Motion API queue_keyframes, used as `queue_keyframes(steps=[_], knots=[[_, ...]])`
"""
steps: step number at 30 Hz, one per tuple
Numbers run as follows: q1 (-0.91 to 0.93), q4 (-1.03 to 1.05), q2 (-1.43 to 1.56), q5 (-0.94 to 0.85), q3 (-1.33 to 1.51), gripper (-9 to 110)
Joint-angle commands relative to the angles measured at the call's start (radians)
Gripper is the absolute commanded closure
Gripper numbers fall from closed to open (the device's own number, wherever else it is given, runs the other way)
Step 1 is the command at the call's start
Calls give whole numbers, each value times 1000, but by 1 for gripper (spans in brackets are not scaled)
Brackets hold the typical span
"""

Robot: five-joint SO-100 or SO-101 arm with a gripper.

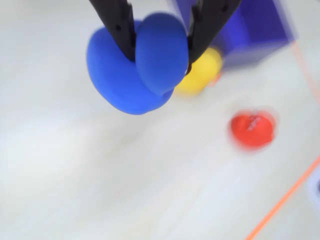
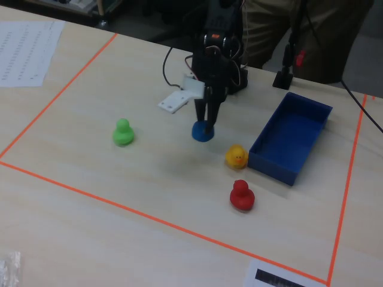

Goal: Grasp blue duck and put it into box.

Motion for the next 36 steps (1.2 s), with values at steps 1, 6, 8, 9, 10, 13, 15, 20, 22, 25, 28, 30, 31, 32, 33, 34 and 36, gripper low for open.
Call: queue_keyframes(steps=[1,6,8,9,10,13,15,20,22,25,28,30,31,32,33,34,36], knots=[[-285,337,-89,109,-405,101],[-541,445,-276,164,-597,101],[-612,451,-347,193,-644,101],[-635,457,-377,199,-667,101],[-649,459,-407,212,-692,101],[-666,511,-495,238,-796,101],[-689,551,-538,236,-844,101],[-750,574,-546,72,-769,68],[-742,563,-540,64,-746,69],[-684,546,-529,83,-750,80],[-581,528,-472,83,-746,84],[-491,476,-377,67,-684,94],[-436,445,-324,63,-646,99],[-376,411,-261,48,-594,101],[-310,368,-190,25,-525,101],[-242,313,-115,-9,-440,101],[-95,184,51,-95,-236,101]])
